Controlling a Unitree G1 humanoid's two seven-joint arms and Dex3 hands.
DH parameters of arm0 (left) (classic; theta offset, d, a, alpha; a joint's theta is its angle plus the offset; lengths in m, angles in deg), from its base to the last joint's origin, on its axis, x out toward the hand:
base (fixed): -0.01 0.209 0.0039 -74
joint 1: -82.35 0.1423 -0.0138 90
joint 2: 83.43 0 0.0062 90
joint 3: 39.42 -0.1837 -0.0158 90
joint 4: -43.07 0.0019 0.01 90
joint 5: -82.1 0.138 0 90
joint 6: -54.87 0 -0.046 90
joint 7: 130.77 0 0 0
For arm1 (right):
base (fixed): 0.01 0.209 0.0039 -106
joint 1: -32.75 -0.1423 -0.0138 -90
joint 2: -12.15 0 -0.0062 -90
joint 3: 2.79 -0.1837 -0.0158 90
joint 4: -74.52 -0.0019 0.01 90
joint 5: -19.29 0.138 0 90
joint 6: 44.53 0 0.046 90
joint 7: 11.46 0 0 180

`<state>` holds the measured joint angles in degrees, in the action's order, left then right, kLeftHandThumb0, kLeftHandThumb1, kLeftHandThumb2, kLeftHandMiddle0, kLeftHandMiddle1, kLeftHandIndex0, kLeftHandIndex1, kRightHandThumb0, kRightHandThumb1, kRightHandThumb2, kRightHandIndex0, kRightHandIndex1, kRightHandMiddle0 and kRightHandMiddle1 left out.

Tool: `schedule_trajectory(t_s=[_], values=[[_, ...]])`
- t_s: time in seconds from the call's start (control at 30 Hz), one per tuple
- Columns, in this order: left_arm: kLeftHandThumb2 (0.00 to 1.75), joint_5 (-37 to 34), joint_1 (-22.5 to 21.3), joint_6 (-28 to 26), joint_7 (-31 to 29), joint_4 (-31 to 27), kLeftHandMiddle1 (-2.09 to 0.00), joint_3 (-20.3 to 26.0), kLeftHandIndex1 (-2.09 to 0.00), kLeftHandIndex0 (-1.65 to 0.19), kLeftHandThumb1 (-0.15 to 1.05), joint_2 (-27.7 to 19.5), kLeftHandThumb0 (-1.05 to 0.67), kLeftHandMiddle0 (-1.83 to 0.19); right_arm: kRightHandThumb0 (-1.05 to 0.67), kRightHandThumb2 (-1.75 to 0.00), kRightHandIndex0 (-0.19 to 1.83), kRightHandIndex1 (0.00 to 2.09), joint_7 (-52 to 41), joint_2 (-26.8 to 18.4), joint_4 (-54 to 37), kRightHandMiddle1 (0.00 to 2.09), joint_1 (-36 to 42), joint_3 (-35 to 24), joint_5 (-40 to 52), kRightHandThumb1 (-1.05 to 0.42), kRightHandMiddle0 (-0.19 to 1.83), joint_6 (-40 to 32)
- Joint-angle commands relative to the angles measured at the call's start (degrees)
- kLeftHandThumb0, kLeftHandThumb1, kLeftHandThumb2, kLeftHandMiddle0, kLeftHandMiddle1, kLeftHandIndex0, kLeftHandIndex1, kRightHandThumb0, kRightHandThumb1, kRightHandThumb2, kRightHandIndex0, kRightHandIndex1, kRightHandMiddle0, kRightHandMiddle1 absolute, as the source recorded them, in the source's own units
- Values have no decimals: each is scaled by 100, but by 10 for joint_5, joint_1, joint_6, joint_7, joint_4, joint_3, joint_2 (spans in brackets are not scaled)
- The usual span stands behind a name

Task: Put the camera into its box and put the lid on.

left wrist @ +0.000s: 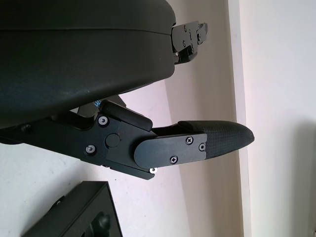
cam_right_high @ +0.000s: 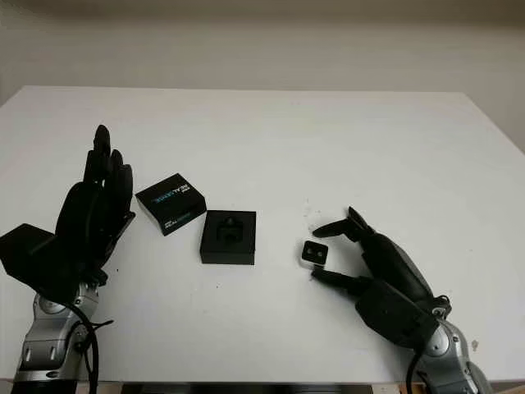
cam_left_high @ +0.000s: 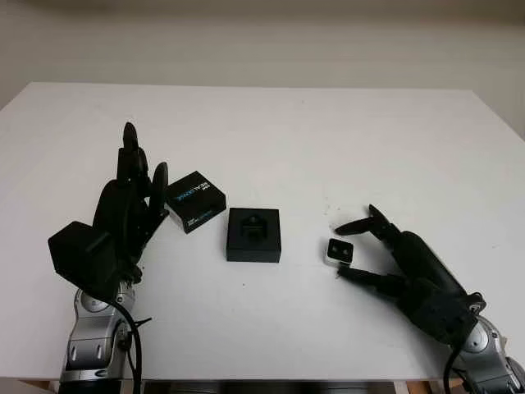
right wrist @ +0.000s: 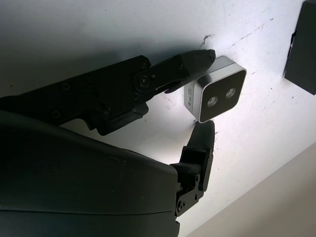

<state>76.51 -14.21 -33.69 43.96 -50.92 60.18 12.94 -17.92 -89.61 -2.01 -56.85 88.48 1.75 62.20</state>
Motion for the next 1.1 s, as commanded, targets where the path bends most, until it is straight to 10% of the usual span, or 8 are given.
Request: schedule_trajectory(t_s=[0.0, 1.07], values=[[53, -1, -9, -1, 1, -11, 0, 1, 0, 19, 105, -2, -76, 19, -44, -7, 36, 8, -7, -3, 23, 113, 15, 5, -3, -98, 33, -8], [55, 0, -12, 2, 1, -3, 0, -6, 0, 19, 105, 2, -73, 19, -54, -6, 40, 6, -65, 61, 120, 139, -96, 36, 68, -104, 30, 66]])
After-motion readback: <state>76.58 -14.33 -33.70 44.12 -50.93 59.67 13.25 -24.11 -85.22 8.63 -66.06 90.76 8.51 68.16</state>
